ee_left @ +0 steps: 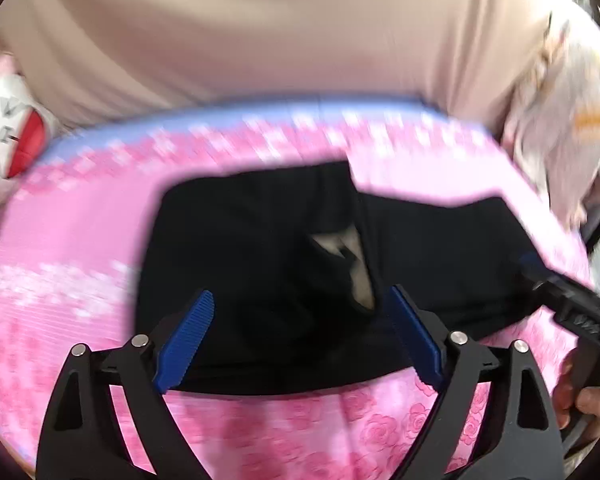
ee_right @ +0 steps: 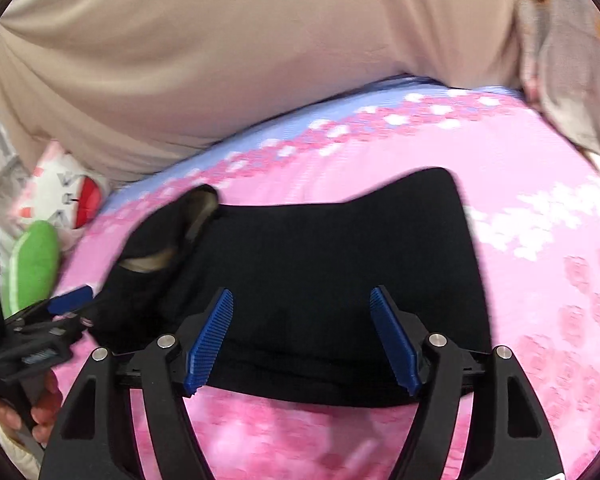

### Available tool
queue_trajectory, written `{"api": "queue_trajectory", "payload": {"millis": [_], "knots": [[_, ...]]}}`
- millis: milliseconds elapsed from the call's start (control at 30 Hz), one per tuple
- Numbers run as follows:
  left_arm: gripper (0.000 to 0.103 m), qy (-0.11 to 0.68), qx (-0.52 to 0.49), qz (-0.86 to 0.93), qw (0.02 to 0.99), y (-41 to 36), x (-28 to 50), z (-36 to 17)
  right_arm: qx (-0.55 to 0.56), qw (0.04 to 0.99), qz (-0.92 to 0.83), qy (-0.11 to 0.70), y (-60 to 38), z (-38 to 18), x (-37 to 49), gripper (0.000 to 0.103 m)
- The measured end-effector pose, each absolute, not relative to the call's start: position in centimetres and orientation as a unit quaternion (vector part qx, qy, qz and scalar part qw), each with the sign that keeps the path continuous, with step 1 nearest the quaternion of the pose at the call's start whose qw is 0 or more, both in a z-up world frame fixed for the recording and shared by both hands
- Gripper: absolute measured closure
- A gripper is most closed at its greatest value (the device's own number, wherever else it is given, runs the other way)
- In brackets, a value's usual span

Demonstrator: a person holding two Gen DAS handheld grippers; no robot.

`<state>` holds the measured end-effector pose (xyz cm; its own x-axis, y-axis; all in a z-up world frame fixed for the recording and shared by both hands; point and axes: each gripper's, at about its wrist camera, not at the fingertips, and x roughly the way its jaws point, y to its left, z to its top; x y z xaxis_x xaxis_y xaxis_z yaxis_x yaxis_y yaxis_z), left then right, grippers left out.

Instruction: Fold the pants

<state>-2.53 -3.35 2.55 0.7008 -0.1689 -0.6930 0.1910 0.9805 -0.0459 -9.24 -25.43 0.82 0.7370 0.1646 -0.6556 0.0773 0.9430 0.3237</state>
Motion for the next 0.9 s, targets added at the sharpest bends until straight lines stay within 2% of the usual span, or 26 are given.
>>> {"api": "queue_trajectory", "payload": {"millis": [100, 267, 467, 600, 633, 667, 700, 900], "knots": [[0.011, 0.348, -0.004, -0.054, 0.936, 0.4, -3.3, 4.8, 0.199, 0.905, 0.095, 0.363, -23.5, 1.4, -7.8, 0.026], [0.011, 0.353, -0.026, 0.017, 0.935, 5.4, -3.5, 4.4, 0.275, 0.844, 0.210, 0.409, -19.4, -0.5, -4.2, 0.026], [0.011, 0.373, -0.052, 0.044, 0.925, 9.4, -3.9, 2.2, 0.294, 0.813, 0.217, 0.453, -15.9, -2.2, -2.0, 0.025], [0.011, 0.382, -0.070, 0.037, 0.921, 10.5, -4.3, 1.0, 0.273, 0.825, 0.190, 0.458, -13.8, -1.8, -0.6, 0.025], [0.011, 0.383, -0.071, 0.034, 0.920, 10.6, -4.3, 0.8, 0.269, 0.830, 0.182, 0.454, -13.6, -1.8, -0.3, 0.033], [0.011, 0.385, -0.071, 0.032, 0.920, 10.6, -4.2, 0.7, 0.255, 0.838, 0.172, 0.450, -13.2, -1.8, 0.1, 0.074], [0.011, 0.388, -0.072, 0.030, 0.919, 10.7, -4.1, 0.5, 0.244, 0.841, 0.165, 0.454, -13.0, -1.8, 0.3, 0.085], [0.011, 0.386, -0.070, 0.025, 0.920, 11.0, -4.1, 0.5, 0.275, 0.859, 0.228, 0.368, -16.7, 3.5, -3.8, 0.087]]}}
